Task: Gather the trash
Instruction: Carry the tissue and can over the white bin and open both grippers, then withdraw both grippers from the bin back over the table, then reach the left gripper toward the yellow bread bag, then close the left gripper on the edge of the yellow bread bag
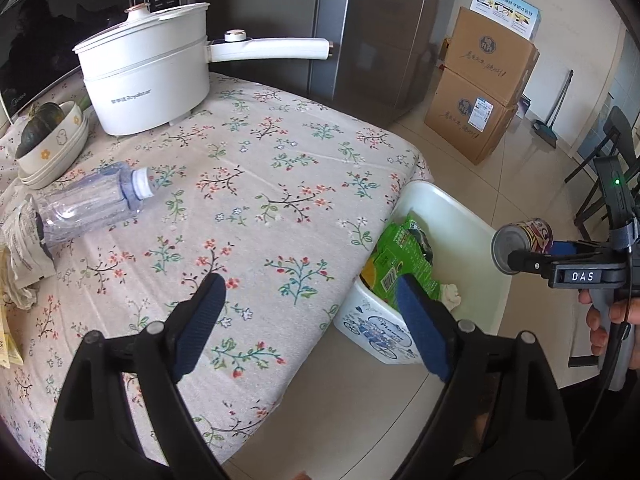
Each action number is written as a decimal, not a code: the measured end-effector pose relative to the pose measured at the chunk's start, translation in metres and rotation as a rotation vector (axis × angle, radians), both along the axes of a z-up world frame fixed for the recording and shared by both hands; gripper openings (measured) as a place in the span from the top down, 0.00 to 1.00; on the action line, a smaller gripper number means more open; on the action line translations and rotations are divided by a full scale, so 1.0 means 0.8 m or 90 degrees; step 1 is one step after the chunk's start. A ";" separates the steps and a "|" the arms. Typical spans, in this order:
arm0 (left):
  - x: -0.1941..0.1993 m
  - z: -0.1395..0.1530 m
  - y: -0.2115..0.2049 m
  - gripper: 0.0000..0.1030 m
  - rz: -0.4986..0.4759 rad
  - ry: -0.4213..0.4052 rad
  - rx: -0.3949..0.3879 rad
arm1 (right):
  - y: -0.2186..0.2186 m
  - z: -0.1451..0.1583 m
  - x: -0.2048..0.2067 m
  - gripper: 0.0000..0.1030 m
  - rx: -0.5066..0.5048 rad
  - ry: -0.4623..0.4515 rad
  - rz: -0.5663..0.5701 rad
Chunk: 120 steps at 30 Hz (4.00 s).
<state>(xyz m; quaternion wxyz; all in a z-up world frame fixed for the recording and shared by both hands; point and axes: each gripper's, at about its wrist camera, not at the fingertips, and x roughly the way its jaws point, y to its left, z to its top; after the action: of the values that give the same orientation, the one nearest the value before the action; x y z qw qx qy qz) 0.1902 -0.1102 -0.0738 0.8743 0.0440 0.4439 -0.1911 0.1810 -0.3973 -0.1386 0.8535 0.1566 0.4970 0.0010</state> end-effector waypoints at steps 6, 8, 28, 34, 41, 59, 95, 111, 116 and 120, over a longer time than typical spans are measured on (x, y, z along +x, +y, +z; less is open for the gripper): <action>-0.009 0.014 0.035 0.05 0.041 -0.015 0.007 | 0.009 0.011 0.005 0.00 0.005 -0.033 0.003; -0.012 0.017 0.043 0.04 0.054 -0.021 0.010 | 0.013 0.019 0.004 0.00 0.000 -0.049 0.003; -0.033 0.029 0.174 0.01 0.197 -0.032 0.011 | 0.140 0.089 0.037 0.00 -0.040 -0.143 0.103; -0.042 0.028 0.220 0.01 0.237 -0.030 0.024 | 0.197 0.104 0.045 0.00 -0.038 -0.164 0.153; -0.052 0.027 0.269 0.01 0.278 -0.029 0.028 | 0.253 0.117 0.055 0.00 -0.030 -0.184 0.195; -0.043 -0.004 0.391 0.01 0.347 -0.041 0.003 | 0.383 0.123 0.090 0.00 0.023 -0.205 0.299; -0.029 0.004 0.435 1.00 0.442 -0.009 -0.058 | 0.506 0.089 0.122 0.00 0.076 -0.135 0.359; -0.037 -0.009 0.505 0.20 0.446 -0.015 -0.069 | 0.601 0.065 0.166 0.28 0.073 -0.120 0.290; 0.004 -0.038 0.505 0.20 0.431 0.022 -0.035 | 0.612 0.063 0.175 0.67 0.086 -0.101 0.312; 0.030 -0.071 0.505 0.21 0.434 0.066 0.005 | 0.618 0.062 0.179 0.86 0.079 -0.097 0.333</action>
<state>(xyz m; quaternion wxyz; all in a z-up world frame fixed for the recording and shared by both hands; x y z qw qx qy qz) 0.2139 0.2942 -0.1303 0.8640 -0.1133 0.4776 0.1117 0.3242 0.0971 -0.0892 0.8481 0.0746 0.4537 0.2634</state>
